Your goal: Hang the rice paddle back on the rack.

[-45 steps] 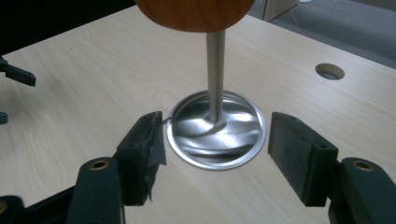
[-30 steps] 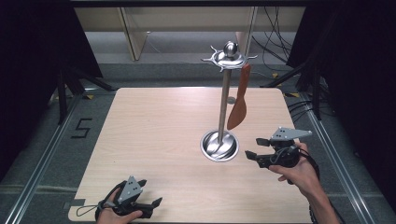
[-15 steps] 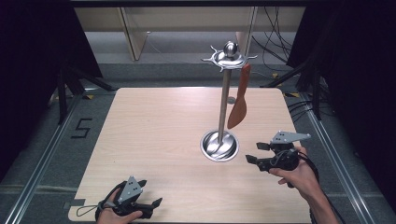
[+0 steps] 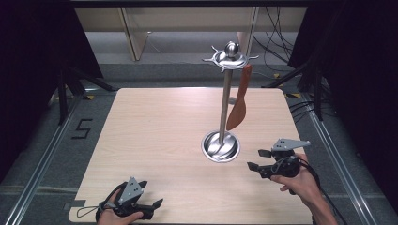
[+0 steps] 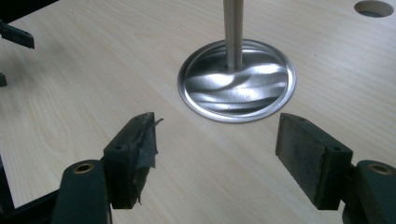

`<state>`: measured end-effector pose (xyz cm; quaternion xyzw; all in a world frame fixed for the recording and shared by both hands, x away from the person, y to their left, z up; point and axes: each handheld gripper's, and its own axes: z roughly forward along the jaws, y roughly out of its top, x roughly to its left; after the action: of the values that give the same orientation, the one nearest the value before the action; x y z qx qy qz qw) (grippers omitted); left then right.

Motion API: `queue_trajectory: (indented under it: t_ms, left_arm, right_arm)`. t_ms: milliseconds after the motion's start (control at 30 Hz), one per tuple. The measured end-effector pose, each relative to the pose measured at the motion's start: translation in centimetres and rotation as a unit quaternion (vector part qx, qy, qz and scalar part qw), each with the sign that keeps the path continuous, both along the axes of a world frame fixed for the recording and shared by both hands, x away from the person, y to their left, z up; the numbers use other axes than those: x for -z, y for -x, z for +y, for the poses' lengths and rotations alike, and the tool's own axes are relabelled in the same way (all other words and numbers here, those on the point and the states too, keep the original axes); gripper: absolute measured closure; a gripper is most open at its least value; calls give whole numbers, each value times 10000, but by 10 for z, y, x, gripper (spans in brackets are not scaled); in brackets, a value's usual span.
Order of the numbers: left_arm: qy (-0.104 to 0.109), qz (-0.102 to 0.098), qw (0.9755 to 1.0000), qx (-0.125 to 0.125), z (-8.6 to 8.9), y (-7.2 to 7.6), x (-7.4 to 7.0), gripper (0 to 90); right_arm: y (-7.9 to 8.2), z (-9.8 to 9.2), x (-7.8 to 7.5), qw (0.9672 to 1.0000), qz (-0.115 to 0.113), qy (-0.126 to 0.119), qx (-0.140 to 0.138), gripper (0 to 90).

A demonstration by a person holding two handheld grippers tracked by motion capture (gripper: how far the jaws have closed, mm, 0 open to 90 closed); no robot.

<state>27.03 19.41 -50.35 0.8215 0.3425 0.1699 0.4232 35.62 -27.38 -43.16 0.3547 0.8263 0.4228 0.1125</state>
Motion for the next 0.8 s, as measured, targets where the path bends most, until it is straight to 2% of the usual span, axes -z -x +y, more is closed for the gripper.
queue_trajectory:
  t_ms: [33, 67, 100, 133, 167, 233, 267, 300, 400, 433, 467, 533, 633, 667, 733, 767, 800]
  left_arm:
    - [-4, -2, 10000, 2, 0, 0, 0, 155]
    - [-4, -2, 10000, 2, 0, 0, 0, 155]
    - [-3, -1, 10000, 1, 0, 0, 0, 155]
    - [-2, 1, 10000, 0, 0, 0, 0, 155]
    - [-5, 0, 10000, 2, 0, 0, 0, 155]
    - [-4, -1, 10000, -3, 0, 0, 0, 155]
    - [-3, -4, 10000, -3, 0, 0, 0, 155]
    - [-1, -2, 10000, -3, 0, 0, 0, 155]
    - [-68, -17, 10000, 30, 1, 0, -1, 155]
    - [-74, -15, 10000, 34, 1, 0, -1, 155]
    - [-42, -8, 10000, 17, 1, 0, 0, 155]
    - [-7, -3, 10000, 2, 0, 0, 0, 155]
    - [-127, -46, 9999, 66, 2, -1, -1, 155]
    - [-82, -20, 10000, 41, 1, 0, -1, 155]
    - [-69, -12, 10000, 30, 1, 0, -1, 155]
    - [-115, -35, 9999, 56, 1, -1, -1, 155]
    - [-125, -44, 9999, 62, 1, -1, -1, 155]
  right_arm:
    - [2, 2, 1, 9998, 157, -77, 69, 298]
    - [2, 2, 1, 9998, 157, -77, 69, 298]
    - [0, 1, 3, 9999, 92, -23, -45, 297]
    - [0, 2, 5, 9999, 120, -95, -69, 297]
    - [4, 3, 4, 9994, 310, -147, 6, 297]
    - [4, 3, 5, 9998, 213, -48, 8, 296]
    - [3, 2, 5, 10000, 84, -5, -43, 295]
    - [5, 3, 6, 9998, 193, -72, 15, 295]
    - [8, 4, 7, 9996, 271, -71, -16, 292]
    - [8, 4, 8, 9997, 220, -65, -48, 291]
    - [7, 3, 9, 9999, 69, 22, -75, 290]
    - [10, 4, 9, 9995, 310, -79, -39, 286]
    - [10, 2, 12, 9998, 194, -77, -69, 279]
    - [13, 2, 12, 9994, 334, -78, 9, 278]
    - [13, 1, 15, 9996, 283, -95, -19, 278]
    - [15, 1, 15, 9992, 377, -98, -10, 276]
    - [15, 0, 16, 9995, 311, -73, -1, 275]
